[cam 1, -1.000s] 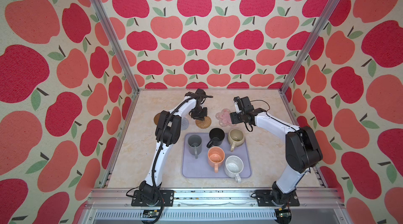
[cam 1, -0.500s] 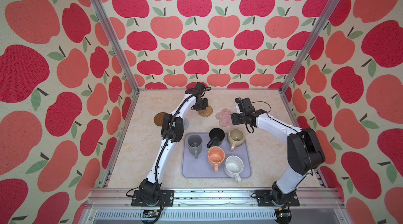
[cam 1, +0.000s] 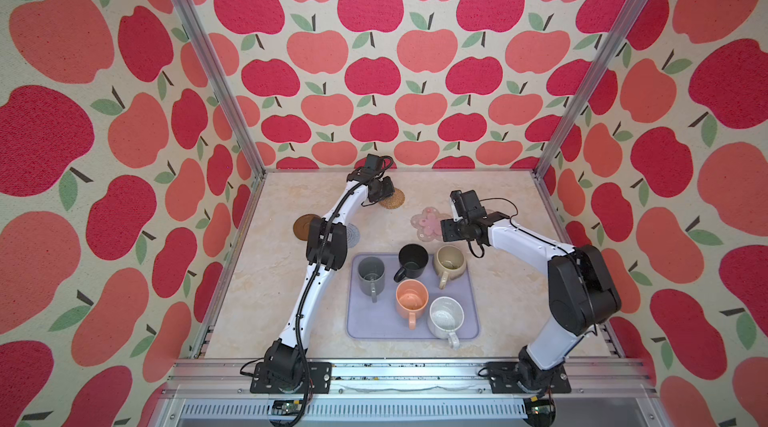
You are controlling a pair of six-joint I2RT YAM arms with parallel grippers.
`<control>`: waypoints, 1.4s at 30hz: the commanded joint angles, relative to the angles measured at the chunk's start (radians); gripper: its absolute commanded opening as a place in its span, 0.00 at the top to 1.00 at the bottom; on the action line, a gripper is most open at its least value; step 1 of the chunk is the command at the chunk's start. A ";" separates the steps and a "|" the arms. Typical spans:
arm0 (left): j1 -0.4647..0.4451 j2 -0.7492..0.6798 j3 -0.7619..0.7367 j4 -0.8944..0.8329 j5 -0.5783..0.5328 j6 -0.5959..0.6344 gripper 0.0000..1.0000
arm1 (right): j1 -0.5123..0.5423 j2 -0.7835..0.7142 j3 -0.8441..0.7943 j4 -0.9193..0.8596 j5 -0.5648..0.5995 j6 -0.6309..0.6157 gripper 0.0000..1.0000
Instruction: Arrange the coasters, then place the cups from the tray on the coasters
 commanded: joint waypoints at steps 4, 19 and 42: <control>0.010 0.098 -0.008 0.004 -0.022 -0.076 0.78 | -0.005 0.015 0.002 0.015 -0.024 0.036 0.27; 0.020 0.040 -0.012 0.048 -0.020 -0.080 0.74 | -0.003 0.025 -0.011 0.033 -0.051 0.089 0.27; 0.035 -0.581 -0.599 -0.004 -0.038 0.193 0.67 | -0.001 0.025 0.006 0.056 -0.063 0.107 0.30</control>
